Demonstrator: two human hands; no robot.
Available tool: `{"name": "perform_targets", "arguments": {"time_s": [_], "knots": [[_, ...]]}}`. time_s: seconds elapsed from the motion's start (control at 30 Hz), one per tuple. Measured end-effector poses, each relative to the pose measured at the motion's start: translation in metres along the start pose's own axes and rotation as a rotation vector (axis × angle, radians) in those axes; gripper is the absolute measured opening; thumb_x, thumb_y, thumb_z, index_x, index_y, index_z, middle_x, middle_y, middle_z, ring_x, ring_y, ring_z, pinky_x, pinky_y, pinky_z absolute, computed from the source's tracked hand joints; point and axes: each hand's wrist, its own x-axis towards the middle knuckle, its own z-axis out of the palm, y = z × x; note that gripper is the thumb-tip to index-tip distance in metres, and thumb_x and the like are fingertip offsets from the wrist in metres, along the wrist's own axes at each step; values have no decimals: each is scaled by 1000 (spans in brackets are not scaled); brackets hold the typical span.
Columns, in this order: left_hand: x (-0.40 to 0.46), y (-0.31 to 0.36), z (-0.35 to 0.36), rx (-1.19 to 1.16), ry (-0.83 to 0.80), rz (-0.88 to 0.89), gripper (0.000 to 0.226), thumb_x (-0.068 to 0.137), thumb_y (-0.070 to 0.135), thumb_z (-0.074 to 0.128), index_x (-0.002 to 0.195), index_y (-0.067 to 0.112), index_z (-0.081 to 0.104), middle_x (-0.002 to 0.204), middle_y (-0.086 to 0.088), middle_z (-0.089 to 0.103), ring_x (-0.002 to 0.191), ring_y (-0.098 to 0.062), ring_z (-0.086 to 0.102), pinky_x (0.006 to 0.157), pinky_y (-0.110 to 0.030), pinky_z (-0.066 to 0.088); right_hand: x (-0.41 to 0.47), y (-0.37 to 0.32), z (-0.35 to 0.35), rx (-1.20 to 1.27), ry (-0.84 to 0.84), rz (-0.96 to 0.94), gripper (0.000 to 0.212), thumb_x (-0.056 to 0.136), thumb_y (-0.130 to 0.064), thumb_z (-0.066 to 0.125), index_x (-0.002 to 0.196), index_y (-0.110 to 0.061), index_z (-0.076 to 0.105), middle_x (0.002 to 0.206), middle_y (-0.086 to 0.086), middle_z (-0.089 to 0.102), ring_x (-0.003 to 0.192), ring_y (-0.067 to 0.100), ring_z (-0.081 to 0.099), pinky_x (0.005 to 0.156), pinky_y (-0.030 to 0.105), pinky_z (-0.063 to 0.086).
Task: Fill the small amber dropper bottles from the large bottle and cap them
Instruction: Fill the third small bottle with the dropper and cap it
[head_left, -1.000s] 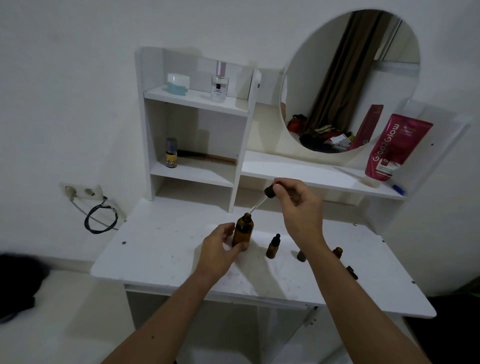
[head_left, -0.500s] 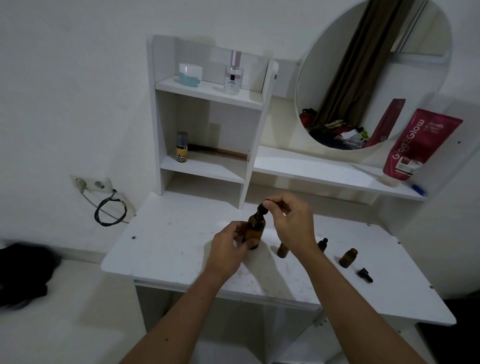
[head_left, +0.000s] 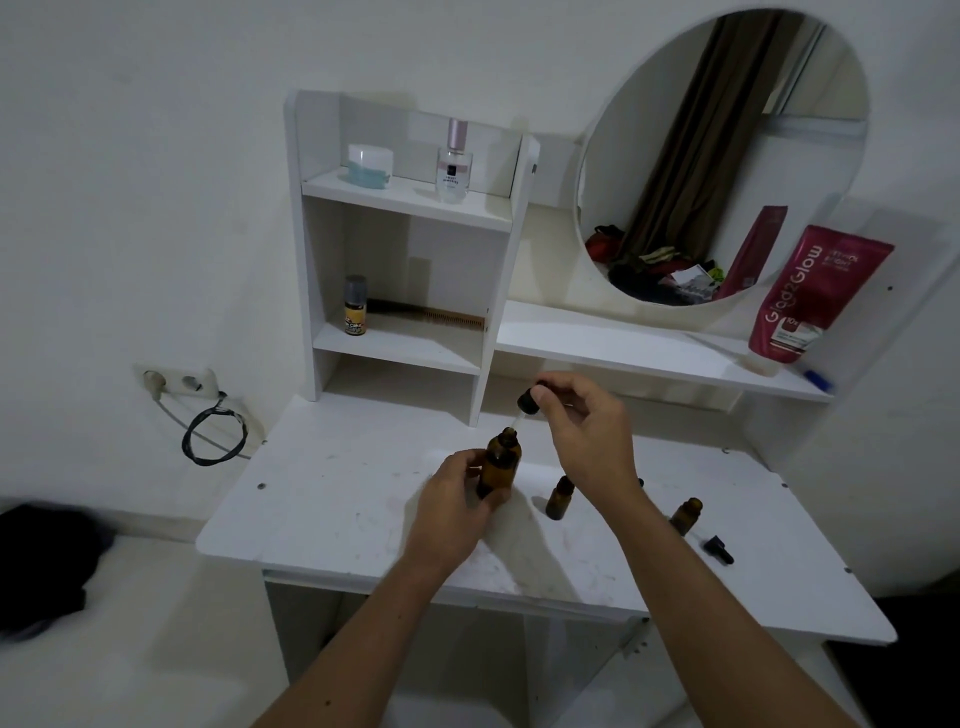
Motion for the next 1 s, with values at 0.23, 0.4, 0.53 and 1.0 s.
{"name": "perform_targets", "arguments": {"time_s": [0.23, 0.4, 0.53, 1.0], "knots": [[-16, 0, 4, -125, 206, -36, 62, 80, 28, 87, 129, 21, 49, 121, 5, 57, 109, -13, 58, 88, -14, 48, 10, -19, -25, 118, 84, -54, 16, 99, -15, 70, 113, -19, 76, 107, -10, 77, 105, 4, 72, 97, 19, 56], [-33, 14, 21, -163, 174, 6, 49, 80, 29, 87, 115, 24, 52, 108, 13, 60, 97, -6, 61, 78, -5, 47, 3, -15, -50, 126, 124, -89, 15, 100, -15, 70, 113, -19, 75, 107, -7, 77, 105, 6, 73, 95, 19, 56], [-45, 27, 45, -174, 87, 55, 43, 82, 28, 85, 114, 24, 58, 103, 12, 63, 94, -5, 62, 81, -9, 49, -9, -4, -76, 131, 166, -58, 15, 99, -14, 70, 113, -17, 76, 106, -6, 78, 104, 6, 73, 94, 19, 56], [-54, 73, 162, -117, -267, 214, 56, 90, 43, 75, 140, 26, 56, 136, 12, 62, 122, -1, 58, 107, -28, 49, -53, 71, -192, -24, 393, 103, 12, 98, -15, 72, 107, -22, 76, 96, -14, 78, 94, 3, 75, 90, 21, 60]]}}
